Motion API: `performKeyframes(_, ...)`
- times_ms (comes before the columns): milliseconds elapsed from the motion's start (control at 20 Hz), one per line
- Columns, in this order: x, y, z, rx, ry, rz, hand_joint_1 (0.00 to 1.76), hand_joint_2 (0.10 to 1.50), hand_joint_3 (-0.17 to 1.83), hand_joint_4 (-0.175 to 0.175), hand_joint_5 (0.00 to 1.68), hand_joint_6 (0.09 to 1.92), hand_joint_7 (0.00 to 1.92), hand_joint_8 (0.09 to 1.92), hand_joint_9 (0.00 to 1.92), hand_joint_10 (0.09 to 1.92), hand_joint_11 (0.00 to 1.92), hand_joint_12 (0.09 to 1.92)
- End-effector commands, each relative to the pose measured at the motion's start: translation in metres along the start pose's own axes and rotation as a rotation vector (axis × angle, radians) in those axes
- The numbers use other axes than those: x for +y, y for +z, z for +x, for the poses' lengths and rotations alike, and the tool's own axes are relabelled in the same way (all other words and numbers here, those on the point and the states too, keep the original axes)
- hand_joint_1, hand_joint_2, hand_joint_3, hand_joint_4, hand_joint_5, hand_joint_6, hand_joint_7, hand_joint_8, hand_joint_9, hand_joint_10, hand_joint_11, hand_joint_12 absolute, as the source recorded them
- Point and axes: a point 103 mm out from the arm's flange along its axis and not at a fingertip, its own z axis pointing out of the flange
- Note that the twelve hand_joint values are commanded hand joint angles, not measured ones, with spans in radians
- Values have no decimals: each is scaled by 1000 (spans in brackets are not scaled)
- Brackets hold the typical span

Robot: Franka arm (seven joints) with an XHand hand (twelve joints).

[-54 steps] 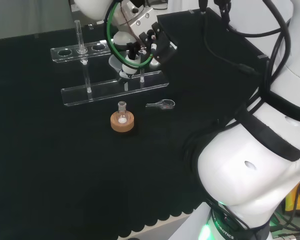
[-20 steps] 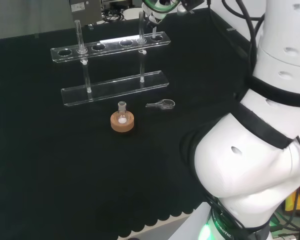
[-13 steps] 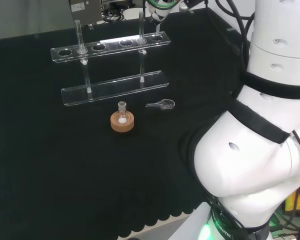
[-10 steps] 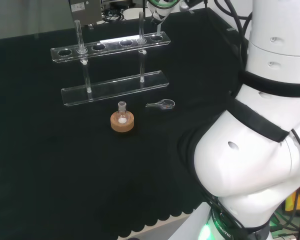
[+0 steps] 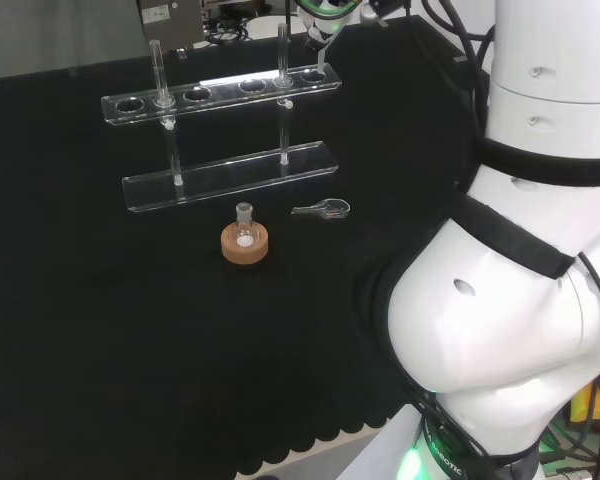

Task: Put the funnel back on the funnel stand.

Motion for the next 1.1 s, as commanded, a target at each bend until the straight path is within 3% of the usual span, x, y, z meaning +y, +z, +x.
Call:
performKeyframes(50,21,3,-5,8,-6,-15,805,774,473,-54,581,140,485,694,930,504,527,1232)
performKeyframes(300,28,3,-6,-3,-50,-32,805,774,475,-54,582,149,488,695,930,504,528,1232)
performKeyframes(650,36,5,-7,3,-61,-25,806,773,477,-54,579,162,490,694,931,503,529,1232)
performKeyframes(900,44,12,-12,-5,-19,8,806,772,479,-54,576,173,490,693,931,503,530,1231)
performKeyframes(1100,48,14,-8,-1,-44,6,807,772,480,-54,574,182,491,693,933,503,530,1231)
